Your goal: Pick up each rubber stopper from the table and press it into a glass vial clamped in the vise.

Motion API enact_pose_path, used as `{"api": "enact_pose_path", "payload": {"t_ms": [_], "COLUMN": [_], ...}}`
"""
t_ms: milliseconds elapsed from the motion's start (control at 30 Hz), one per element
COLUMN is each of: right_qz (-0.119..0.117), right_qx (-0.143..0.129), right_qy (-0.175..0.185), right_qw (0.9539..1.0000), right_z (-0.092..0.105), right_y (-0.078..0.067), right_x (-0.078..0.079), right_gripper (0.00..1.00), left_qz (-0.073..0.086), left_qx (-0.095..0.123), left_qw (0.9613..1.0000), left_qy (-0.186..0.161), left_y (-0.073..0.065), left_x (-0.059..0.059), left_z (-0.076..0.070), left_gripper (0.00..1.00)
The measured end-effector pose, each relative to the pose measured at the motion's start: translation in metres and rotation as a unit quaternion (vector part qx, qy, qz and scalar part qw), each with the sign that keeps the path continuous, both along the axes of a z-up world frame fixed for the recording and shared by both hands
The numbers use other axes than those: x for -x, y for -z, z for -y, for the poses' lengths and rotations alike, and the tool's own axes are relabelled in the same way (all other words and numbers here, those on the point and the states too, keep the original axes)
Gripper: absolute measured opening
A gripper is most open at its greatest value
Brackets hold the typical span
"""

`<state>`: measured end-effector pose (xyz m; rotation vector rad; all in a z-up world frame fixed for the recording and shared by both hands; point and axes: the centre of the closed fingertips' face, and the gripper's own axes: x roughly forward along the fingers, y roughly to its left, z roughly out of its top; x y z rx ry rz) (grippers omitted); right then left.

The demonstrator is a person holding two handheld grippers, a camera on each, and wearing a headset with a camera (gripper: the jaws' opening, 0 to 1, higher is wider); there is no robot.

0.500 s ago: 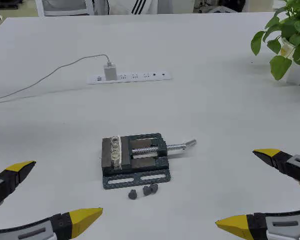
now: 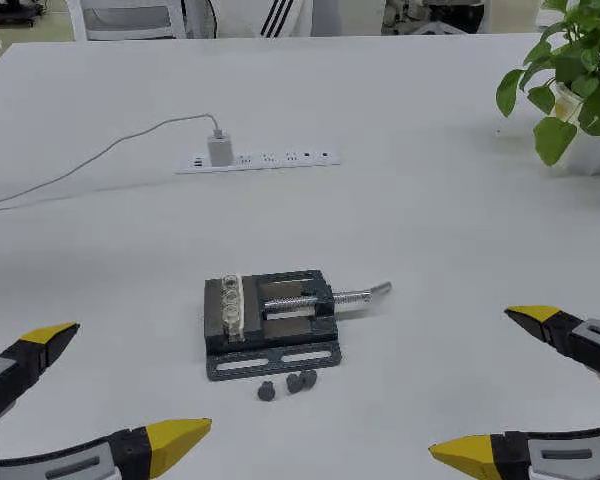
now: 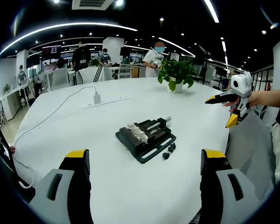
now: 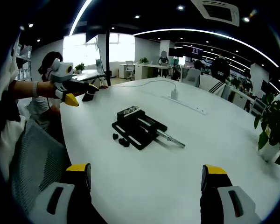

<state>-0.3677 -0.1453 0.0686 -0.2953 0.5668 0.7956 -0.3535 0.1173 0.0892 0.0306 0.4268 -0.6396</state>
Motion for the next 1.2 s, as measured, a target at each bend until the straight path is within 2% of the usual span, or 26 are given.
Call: {"api": "enact_pose_path", "payload": {"t_ms": [333, 500, 633, 733, 833, 1067, 1200], "right_qz": [0.001, 0.004, -0.001, 0.005, -0.013, -0.006, 0.000], "right_qx": [0.013, 0.023, 0.024, 0.017, 0.007, 0.018, 0.028], "right_qy": [-0.025, -0.046, -0.051, -0.055, -0.066, -0.099, -0.114], "right_qw": [0.9996, 0.9987, 0.9984, 0.9983, 0.9977, 0.9949, 0.9931], "right_z": [-0.013, -0.025, -0.032, -0.041, -0.052, -0.078, -0.090], "right_y": [0.005, 0.009, 0.011, 0.014, 0.022, 0.036, 0.044], "right_x": [-0.007, -0.010, -0.014, -0.021, -0.022, -0.029, -0.033], "right_gripper": [0.97, 0.95, 0.88, 0.83, 0.76, 0.63, 0.59], "left_qz": [-0.010, -0.012, -0.013, -0.014, -0.021, -0.023, -0.023], "left_qx": [-0.007, -0.004, -0.002, -0.021, -0.014, -0.004, -0.008], "left_qw": [0.9999, 0.9999, 0.9999, 0.9996, 0.9996, 0.9997, 0.9997], "left_qy": [0.001, 0.003, 0.004, 0.014, 0.011, 0.003, 0.006], "left_y": [0.008, 0.008, 0.009, 0.015, 0.018, 0.018, 0.018], "left_x": [0.005, 0.006, 0.008, 0.010, 0.011, 0.010, 0.009], "left_z": [-0.005, -0.001, 0.003, 0.007, 0.008, 0.008, 0.009], "left_gripper": [0.98, 0.97, 0.97, 0.97, 0.96, 0.96, 0.95]}}
